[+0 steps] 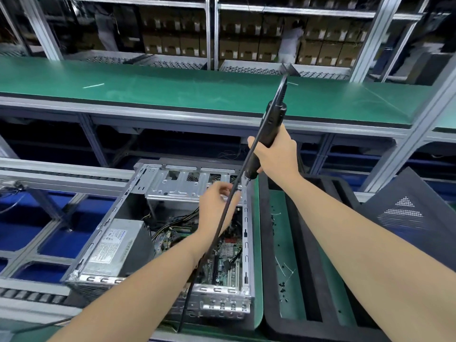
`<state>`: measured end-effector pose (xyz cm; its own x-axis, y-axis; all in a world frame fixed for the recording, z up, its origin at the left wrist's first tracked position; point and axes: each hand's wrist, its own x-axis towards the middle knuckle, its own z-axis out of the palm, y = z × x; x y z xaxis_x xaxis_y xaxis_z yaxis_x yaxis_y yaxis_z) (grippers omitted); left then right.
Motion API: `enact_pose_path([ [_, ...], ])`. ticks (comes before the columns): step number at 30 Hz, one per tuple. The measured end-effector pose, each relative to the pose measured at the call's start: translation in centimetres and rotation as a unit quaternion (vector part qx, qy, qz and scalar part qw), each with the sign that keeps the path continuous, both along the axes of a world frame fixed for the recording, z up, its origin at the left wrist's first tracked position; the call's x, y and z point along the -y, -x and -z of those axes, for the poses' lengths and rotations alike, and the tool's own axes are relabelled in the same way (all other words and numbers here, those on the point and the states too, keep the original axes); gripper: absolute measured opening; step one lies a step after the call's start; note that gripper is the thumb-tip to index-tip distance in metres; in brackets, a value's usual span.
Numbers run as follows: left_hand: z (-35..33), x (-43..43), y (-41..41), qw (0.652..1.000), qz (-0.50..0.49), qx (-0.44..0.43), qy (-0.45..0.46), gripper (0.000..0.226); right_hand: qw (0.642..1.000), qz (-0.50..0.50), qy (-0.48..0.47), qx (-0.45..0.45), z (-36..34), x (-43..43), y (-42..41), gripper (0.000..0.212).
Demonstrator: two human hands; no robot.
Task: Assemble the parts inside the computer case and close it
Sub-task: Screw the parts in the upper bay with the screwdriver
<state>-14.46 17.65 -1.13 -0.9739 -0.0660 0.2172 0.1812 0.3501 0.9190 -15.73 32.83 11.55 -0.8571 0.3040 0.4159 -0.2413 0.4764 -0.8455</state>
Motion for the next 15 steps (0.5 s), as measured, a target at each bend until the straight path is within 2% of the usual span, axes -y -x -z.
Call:
enact_pose_path([
  [3, -0.8, -1.6, 1.4, 0.990, 0.066, -0.044, 0.120, 0.030, 1.000, 0.001, -0.005, -0.007, -0.6, -0.6, -0.6, 0.027],
  [10, -1.7, -5.0, 2.7, 0.982, 0.084, -0.069, 0.156, 0.016, 1.000, 0.014, 0.006, -0.025, -1.4, -3.4, -2.5, 0.027],
  [12, -2.0, -6.0, 2.6, 0.969, 0.115, -0.089, 0.202, 0.016, 0.999, 0.019, 0.008, -0.028, -1.1, -4.7, -3.0, 0.027],
  [15, -2.5, -7.7, 2.1, 0.927, 0.133, -0.153, 0.316, 0.022, 0.998, 0.039, -0.022, -0.035, -0.5, -7.0, -3.7, 0.026],
])
